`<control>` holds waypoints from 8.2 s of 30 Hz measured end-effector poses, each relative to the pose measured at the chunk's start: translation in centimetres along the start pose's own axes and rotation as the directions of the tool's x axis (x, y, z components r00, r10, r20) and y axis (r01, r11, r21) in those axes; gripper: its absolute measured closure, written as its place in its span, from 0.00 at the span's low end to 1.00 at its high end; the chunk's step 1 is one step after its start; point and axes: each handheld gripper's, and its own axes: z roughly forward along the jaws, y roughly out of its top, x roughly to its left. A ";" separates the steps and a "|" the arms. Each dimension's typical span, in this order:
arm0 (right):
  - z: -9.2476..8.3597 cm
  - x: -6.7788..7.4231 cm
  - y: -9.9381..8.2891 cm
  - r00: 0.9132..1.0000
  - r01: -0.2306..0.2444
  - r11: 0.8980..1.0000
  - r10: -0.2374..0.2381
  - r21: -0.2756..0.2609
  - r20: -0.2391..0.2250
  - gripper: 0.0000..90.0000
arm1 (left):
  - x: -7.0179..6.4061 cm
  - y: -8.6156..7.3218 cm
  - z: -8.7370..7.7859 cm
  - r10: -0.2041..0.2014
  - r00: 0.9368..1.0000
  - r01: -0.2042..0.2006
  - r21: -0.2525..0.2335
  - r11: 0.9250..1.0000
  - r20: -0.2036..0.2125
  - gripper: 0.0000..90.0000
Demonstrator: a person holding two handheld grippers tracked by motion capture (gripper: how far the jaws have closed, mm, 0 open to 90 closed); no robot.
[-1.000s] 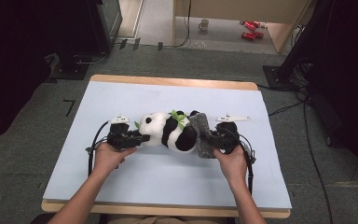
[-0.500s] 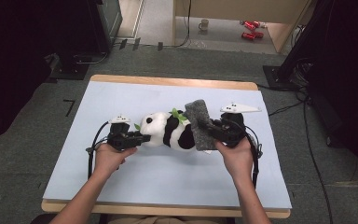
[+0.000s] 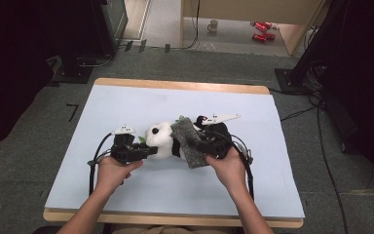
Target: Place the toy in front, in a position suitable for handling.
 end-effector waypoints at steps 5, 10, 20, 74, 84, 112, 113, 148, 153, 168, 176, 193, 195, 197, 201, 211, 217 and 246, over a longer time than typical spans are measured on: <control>0.5 -0.7 -0.1 0.999 0.014 1.000 -0.014 -0.004 0.037 0.87 | -0.3 -0.3 -0.2 0.079 0.997 -0.080 -0.060 0.995 -0.018 0.46; 0.5 -1.7 -0.1 0.999 -0.008 1.000 0.009 -0.022 0.039 0.87 | 0.5 -0.5 -1.1 0.141 0.990 -0.140 -0.112 0.984 0.000 0.40; 0.1 -3.7 0.0 0.998 -0.059 0.997 0.061 -0.043 0.033 0.86 | 2.2 -1.0 -0.5 0.224 0.975 -0.223 -0.133 0.966 -0.003 0.31; 5.3 1.4 2.2 0.993 0.072 0.997 -0.073 -0.014 -0.088 0.86 | -1.5 -1.0 2.6 0.172 0.983 -0.177 -0.096 0.980 -0.057 0.57; 4.1 -1.2 1.6 0.999 0.020 1.000 -0.020 -0.008 -0.030 0.86 | -0.1 -0.7 2.5 0.115 0.993 -0.117 -0.079 0.990 -0.034 0.58; -2.4 -6.3 0.8 0.985 -0.079 0.994 0.089 -0.071 0.150 0.86 | 0.8 -0.1 2.7 0.099 0.995 -0.097 -0.086 0.992 0.020 0.59; -2.6 -6.3 0.8 0.984 -0.077 0.995 0.087 -0.070 0.157 0.86 | 0.8 -0.1 2.7 0.099 0.995 -0.097 -0.087 0.991 0.022 0.59; 4.8 0.5 2.0 0.995 0.055 0.998 -0.056 -0.009 -0.080 0.86 | -0.8 -0.7 2.7 0.088 0.996 -0.089 -0.067 0.994 -0.016 0.61; 3.5 -1.6 1.6 0.999 0.044 0.999 -0.044 0.000 0.023 0.86 | 0.3 -0.6 2.7 0.047 0.999 -0.046 -0.068 0.997 0.014 0.61; -2.5 -7.9 -0.1 0.980 -0.123 0.981 0.145 -0.153 0.139 0.86 | 1.7 0.4 2.9 -0.020 0.997 0.024 -0.059 0.998 0.072 0.62; -3.2 -9.1 -1.2 0.965 -0.153 0.972 0.186 -0.177 0.187 0.86 | 2.1 0.8 3.0 -0.029 0.996 0.033 -0.053 0.998 0.080 0.62; -3.9 -9.5 -1.4 0.945 -0.138 0.977 0.179 -0.162 0.274 0.86 | 2.0 0.8 2.9 -0.015 0.997 0.019 -0.051 0.999 0.072 0.62; -4.2 -9.2 -1.1 0.947 -0.132 0.976 0.175 -0.171 0.270 0.86 | 2.0 0.9 2.9 -0.012 0.997 0.015 -0.047 0.999 0.074 0.63; -4.7 -8.8 -0.7 0.952 -0.126 0.975 0.171 -0.183 0.252 0.86 | 2.0 1.0 2.8 -0.014 0.996 0.017 -0.040 0.999 0.083 0.64; -5.4 -7.1 0.4 0.967 -0.098 0.975 0.141 -0.201 0.213 0.86 | 2.0 1.2 2.5 -0.003 0.996 0.005 -0.020 1.000 0.093 0.69; -4.2 -2.0 1.9 0.998 -0.033 0.984 0.043 -0.176 0.054 0.86 | 1.8 1.0 0.5 0.002 0.995 -0.002 0.006 1.000 0.104 0.72; -1.1 -2.1 0.7 0.998 -0.042 0.996 0.045 -0.079 0.037 0.86 | 1.6 0.7 0.4 0.068 0.995 -0.066 -0.029 0.997 0.073 0.66; 0.9 -5.6 1.7 0.996 -0.074 0.989 0.079 -0.126 0.037 0.85 | 3.5 -0.2 2.0 0.303 0.951 -0.289 -0.170 0.942 0.063 0.27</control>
